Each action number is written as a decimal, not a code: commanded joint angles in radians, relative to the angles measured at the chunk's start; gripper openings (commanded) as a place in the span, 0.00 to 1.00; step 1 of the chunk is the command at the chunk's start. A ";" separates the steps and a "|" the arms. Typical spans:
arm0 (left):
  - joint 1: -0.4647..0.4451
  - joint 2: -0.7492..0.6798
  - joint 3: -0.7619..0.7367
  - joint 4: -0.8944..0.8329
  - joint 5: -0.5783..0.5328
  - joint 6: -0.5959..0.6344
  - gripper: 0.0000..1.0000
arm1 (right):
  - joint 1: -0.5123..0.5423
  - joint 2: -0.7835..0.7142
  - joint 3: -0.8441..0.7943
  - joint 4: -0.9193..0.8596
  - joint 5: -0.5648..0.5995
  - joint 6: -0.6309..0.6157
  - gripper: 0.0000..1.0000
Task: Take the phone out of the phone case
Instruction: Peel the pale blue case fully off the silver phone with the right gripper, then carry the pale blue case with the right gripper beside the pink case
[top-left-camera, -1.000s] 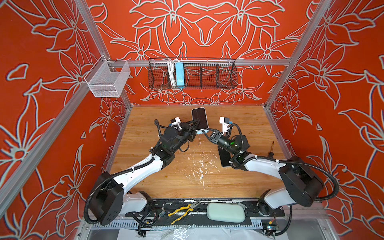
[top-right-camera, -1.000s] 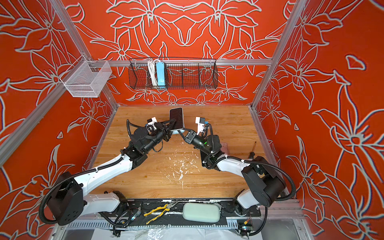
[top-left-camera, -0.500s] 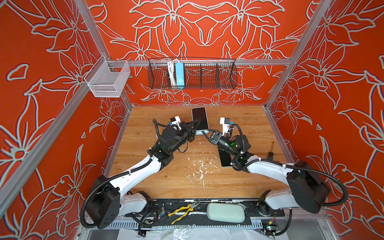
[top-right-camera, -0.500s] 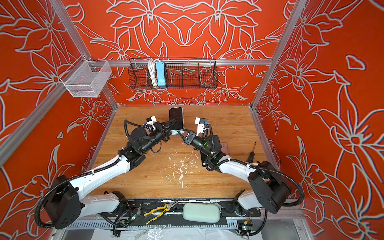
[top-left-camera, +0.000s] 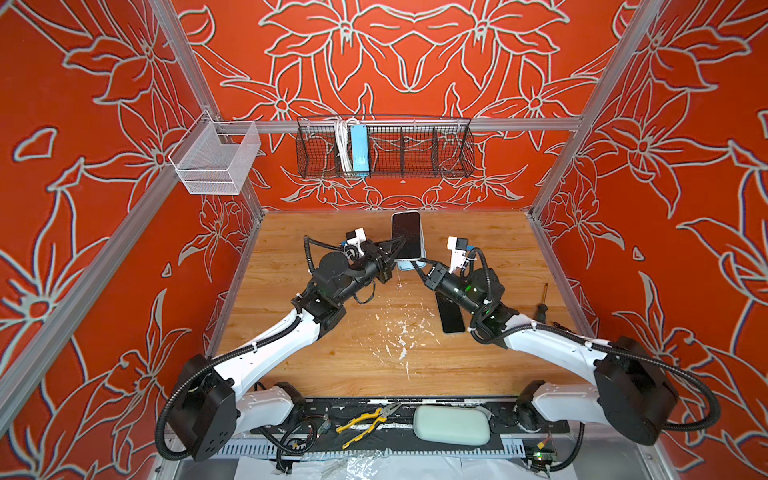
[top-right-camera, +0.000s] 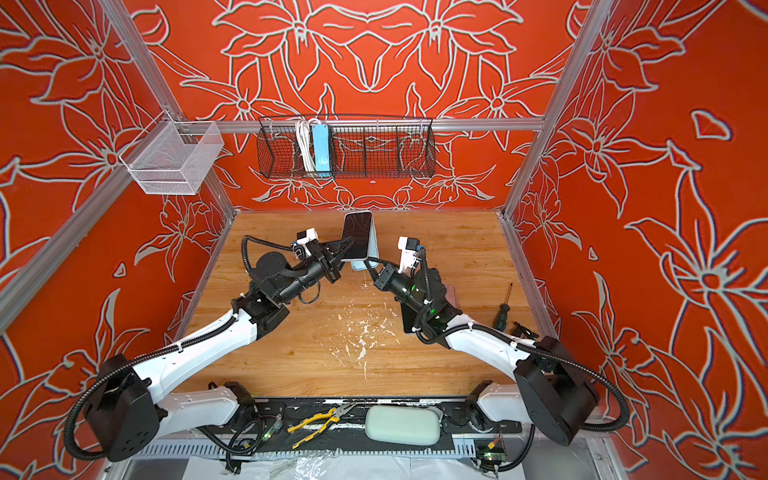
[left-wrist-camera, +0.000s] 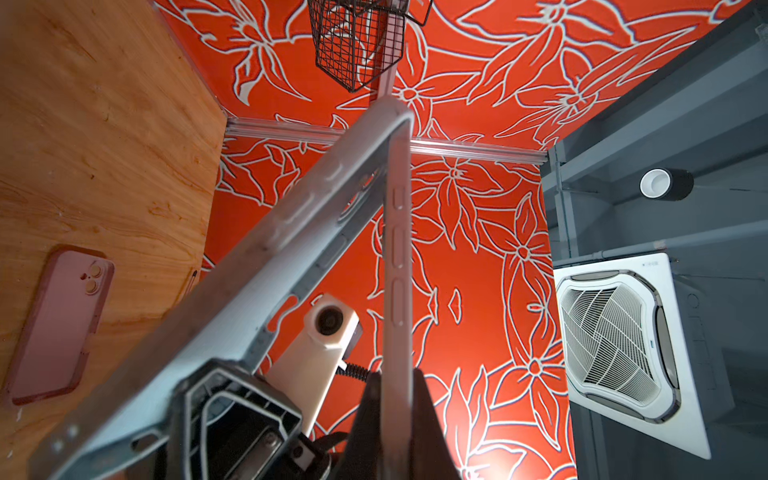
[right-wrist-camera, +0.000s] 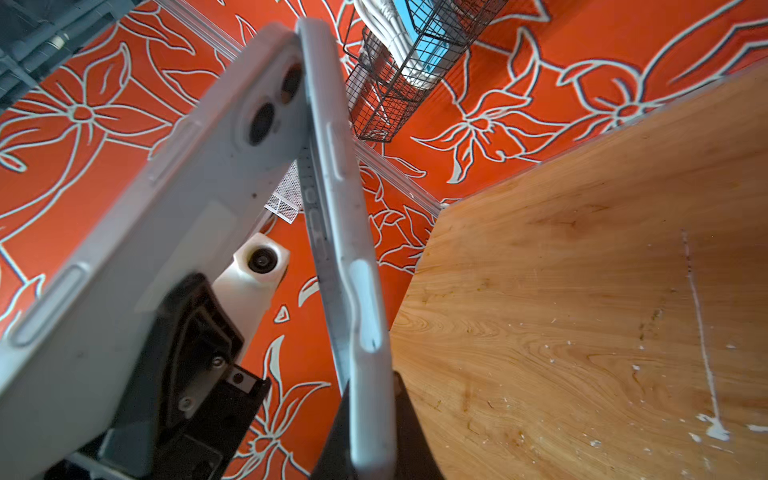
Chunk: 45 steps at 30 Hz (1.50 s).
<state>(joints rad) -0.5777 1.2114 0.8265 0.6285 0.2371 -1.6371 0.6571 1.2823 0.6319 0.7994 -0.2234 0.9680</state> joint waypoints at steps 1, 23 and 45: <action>0.004 -0.060 0.038 0.098 0.001 0.010 0.00 | -0.024 -0.031 -0.024 -0.090 0.022 -0.029 0.07; 0.025 -0.051 -0.110 0.124 0.059 0.176 0.00 | -0.476 -0.464 -0.078 -0.927 -0.239 -0.126 0.07; 0.220 -0.028 -0.238 0.178 0.295 0.311 0.00 | -1.028 -0.379 0.006 -1.397 -0.420 -0.607 0.07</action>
<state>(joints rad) -0.3714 1.1748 0.5983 0.6933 0.4793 -1.3411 -0.3447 0.8967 0.6086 -0.5465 -0.6628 0.4461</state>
